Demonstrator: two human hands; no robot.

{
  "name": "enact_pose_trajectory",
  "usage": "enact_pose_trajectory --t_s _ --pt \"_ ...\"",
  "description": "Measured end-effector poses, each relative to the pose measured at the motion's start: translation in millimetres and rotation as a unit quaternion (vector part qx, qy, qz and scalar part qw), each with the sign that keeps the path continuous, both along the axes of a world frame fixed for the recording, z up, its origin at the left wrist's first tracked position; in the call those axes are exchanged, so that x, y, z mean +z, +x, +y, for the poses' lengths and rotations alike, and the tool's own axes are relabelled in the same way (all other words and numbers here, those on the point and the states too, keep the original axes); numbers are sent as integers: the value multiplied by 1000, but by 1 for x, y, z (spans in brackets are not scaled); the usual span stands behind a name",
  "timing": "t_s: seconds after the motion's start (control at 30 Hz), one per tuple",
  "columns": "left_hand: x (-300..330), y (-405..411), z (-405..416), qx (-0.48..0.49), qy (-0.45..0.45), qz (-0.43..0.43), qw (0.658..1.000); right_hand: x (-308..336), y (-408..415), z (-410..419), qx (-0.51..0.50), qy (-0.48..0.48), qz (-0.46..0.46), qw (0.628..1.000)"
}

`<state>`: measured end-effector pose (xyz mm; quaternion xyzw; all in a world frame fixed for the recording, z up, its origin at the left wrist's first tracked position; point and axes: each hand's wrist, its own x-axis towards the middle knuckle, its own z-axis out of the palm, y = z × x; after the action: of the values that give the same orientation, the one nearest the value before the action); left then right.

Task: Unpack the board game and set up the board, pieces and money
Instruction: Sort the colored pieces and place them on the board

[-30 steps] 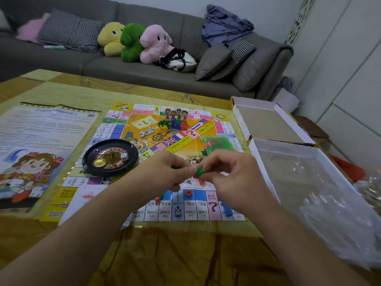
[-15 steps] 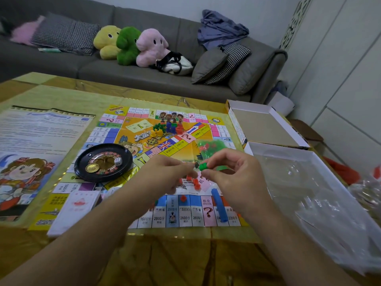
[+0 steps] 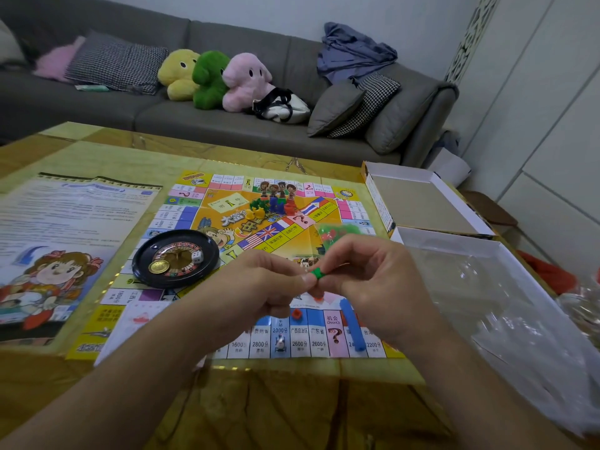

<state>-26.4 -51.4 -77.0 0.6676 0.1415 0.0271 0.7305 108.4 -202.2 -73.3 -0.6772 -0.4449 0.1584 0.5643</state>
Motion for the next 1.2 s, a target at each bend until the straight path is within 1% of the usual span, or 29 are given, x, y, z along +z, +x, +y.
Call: enact_pose_trajectory --t_s 0.1,0.17,0.3,0.4,0.57,0.67,0.8,1.0,1.2 --pt "1 -1 1 -21 3 11 1000 2 -1 0 6 -14 -3 1000" --pt "-1 -1 2 -23 -6 8 1000 3 0 0 1 -5 -6 1000" --pt "-6 4 2 -10 -65 -19 998 3 0 0 -20 42 9 999" --pt "-8 7 -1 16 -94 -28 995 2 -1 2 -35 52 18 998" --pt "-9 8 2 37 -80 -19 996 2 -4 2 -12 48 41 998" --pt "-7 5 5 27 -73 -20 997 3 -4 0 2 41 49 998" --pt "-6 2 6 0 -66 -11 998 4 -3 -1 13 28 22 999" --pt "-2 -1 2 11 -77 -26 997 3 -7 -1 31 73 81 994" --pt "2 3 -6 28 -121 -47 991 -1 -9 3 14 122 150 981"
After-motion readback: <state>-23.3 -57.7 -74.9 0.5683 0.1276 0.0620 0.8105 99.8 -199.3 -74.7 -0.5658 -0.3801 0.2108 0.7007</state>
